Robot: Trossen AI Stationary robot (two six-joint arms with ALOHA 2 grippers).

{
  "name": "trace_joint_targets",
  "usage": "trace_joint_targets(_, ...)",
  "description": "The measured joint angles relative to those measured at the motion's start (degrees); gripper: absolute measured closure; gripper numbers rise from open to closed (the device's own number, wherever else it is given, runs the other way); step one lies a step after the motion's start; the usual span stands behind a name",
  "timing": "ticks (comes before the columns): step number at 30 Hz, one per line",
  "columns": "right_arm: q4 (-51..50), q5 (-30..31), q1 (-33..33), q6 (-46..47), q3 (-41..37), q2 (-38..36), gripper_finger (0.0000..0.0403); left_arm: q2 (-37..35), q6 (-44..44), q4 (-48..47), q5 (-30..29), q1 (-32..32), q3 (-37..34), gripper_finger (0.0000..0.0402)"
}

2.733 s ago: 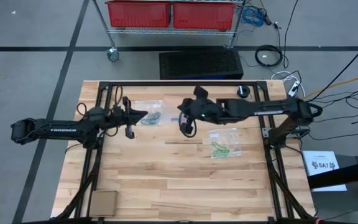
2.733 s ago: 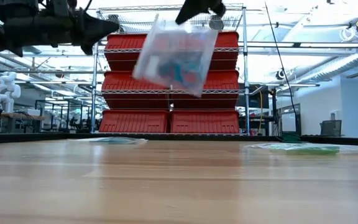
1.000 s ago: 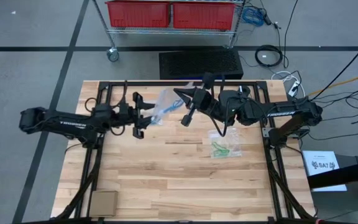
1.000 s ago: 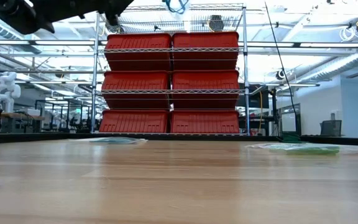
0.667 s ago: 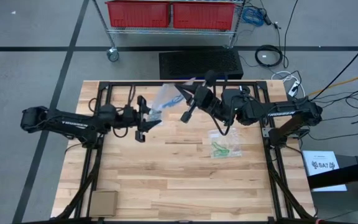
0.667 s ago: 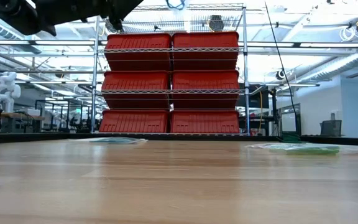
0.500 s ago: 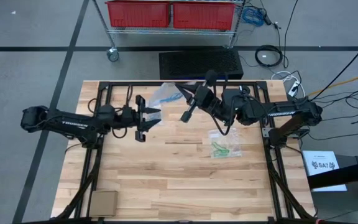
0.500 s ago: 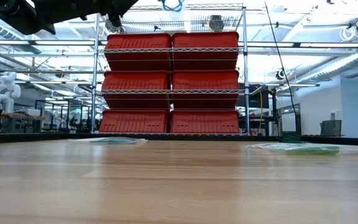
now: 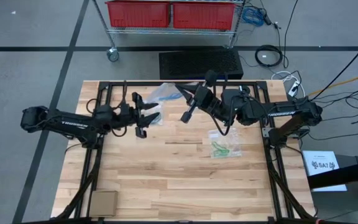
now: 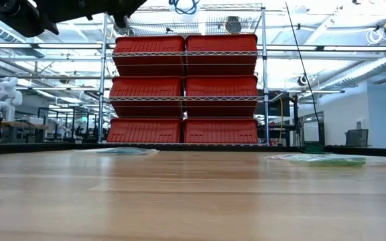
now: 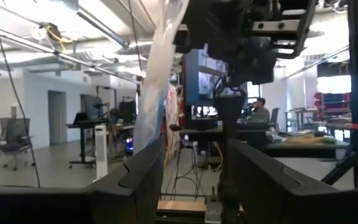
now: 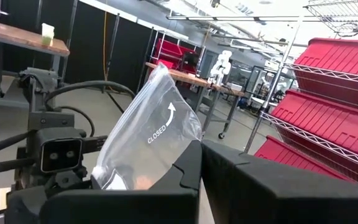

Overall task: Sort rubber bands
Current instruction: Close the center zip lock bag

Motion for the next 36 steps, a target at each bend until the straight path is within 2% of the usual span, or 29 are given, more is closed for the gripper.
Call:
trace_joint_targets(10,0.0,0.3,0.8,-0.8,0.0,0.0,0.0403,-0.2,-0.1,0.8,-1.2,0.0,-0.1,0.0217)
trace_joint_targets(17,0.4,4.7,3.3,-3.7,0.0,0.0,0.0403,-0.4,-0.1,0.7,-2.5,0.0,-0.3,0.0217)
trace_joint_targets(32,-0.6,5.0,4.3,-2.7,0.0,0.0,0.0403,-0.4,-0.1,2.7,-4.3,0.0,-0.3,0.0217)
trace_joint_targets(36,-0.9,8.5,5.7,-3.9,0.0,0.0,0.0403,-0.4,-0.1,2.4,-4.9,0.0,-0.3,0.0217)
